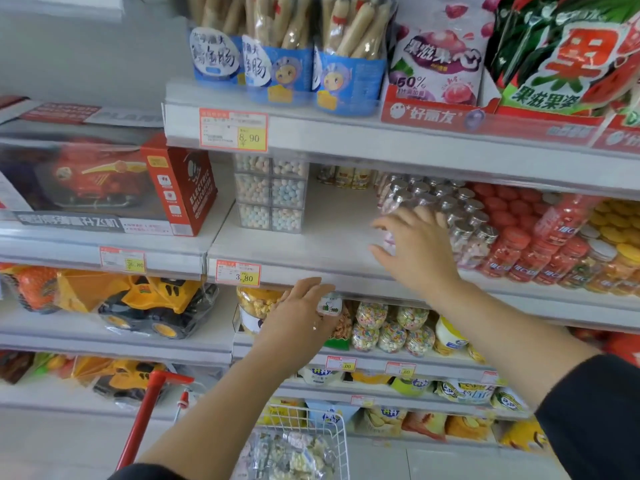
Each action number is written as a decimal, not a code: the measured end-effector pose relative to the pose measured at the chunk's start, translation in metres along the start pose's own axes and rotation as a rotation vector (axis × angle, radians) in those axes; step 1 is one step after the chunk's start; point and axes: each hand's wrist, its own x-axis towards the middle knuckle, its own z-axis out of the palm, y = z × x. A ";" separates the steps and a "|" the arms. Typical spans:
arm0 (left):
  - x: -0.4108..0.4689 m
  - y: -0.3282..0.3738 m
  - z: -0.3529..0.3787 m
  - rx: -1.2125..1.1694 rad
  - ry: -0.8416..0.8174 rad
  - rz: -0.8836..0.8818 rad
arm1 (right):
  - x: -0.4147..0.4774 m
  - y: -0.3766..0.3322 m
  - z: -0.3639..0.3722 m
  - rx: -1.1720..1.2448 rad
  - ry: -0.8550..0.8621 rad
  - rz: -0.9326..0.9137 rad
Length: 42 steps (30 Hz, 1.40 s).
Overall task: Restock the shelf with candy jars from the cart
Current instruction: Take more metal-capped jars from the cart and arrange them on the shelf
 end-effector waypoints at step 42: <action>-0.106 -0.367 0.316 0.067 -0.128 -0.895 | -0.337 -0.129 0.505 0.280 -1.039 0.320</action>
